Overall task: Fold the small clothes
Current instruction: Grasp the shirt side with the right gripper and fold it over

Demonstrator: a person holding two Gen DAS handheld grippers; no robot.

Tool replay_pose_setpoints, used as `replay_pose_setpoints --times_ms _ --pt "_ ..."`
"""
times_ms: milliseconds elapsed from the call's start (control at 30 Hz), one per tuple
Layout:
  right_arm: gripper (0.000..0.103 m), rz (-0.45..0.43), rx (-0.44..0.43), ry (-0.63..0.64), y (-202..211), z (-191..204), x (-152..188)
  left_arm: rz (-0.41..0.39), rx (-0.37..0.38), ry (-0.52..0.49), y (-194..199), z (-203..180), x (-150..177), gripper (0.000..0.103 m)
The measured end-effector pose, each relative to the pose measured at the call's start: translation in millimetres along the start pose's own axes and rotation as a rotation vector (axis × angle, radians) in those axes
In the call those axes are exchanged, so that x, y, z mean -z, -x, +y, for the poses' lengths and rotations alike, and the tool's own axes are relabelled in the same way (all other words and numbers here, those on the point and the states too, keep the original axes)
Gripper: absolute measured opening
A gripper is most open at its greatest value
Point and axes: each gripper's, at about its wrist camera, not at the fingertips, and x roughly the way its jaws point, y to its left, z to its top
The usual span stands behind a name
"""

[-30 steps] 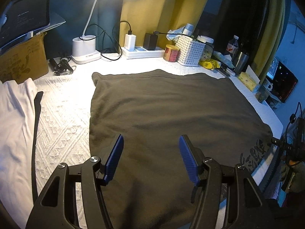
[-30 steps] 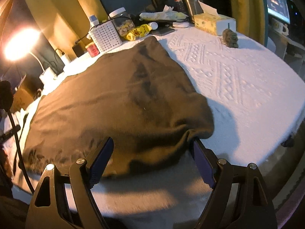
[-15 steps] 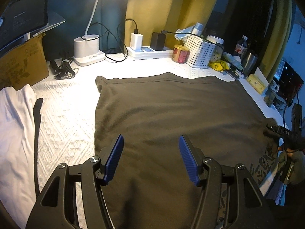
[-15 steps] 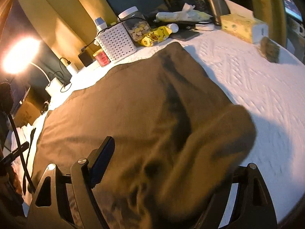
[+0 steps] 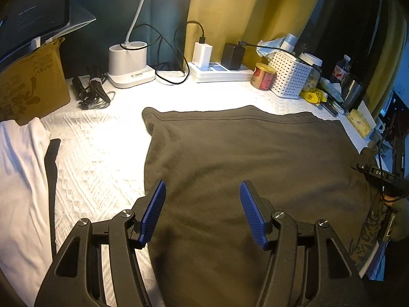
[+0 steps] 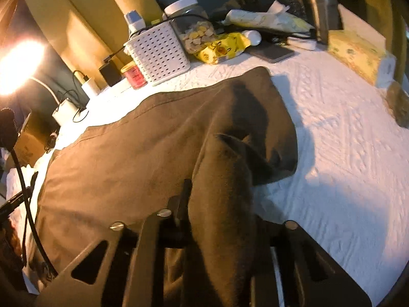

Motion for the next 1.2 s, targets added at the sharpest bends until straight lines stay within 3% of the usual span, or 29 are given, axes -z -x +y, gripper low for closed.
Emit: replay_pose_setpoints --times_ms 267,567,1200 --pt "0.014 -0.032 -0.008 0.094 8 35 -9 -0.016 0.001 -0.003 2 12 -4 0.06" --pt "0.014 -0.056 -0.092 0.229 21 106 -16 -0.045 0.009 0.014 17 30 3 0.06" --pt "0.013 0.028 -0.287 0.369 -17 246 5 -0.111 0.055 0.038 52 62 23 0.06"
